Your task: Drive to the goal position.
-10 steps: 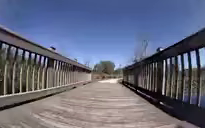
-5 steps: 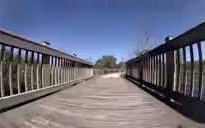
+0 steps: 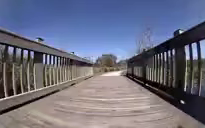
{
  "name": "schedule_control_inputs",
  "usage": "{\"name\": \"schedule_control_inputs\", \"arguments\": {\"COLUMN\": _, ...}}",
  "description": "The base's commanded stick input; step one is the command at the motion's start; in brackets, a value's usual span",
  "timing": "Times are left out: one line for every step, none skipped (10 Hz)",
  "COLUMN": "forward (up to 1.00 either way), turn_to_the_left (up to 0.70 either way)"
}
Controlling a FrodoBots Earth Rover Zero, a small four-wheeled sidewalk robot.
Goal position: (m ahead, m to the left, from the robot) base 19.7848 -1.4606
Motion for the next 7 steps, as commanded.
{"name": "schedule_control_inputs", "arguments": {"forward": 0.5, "turn_to_the_left": -0.27}}
{"name": "schedule_control_inputs", "arguments": {"forward": 0.5, "turn_to_the_left": -0.39}}
{"name": "schedule_control_inputs", "arguments": {"forward": 0.5, "turn_to_the_left": -0.5}}
{"name": "schedule_control_inputs", "arguments": {"forward": 0.5, "turn_to_the_left": -0.49}}
{"name": "schedule_control_inputs", "arguments": {"forward": 0.5, "turn_to_the_left": -0.45}}
{"name": "schedule_control_inputs", "arguments": {"forward": 0.5, "turn_to_the_left": -0.41}}
{"name": "schedule_control_inputs", "arguments": {"forward": 0.5, "turn_to_the_left": -0.37}}
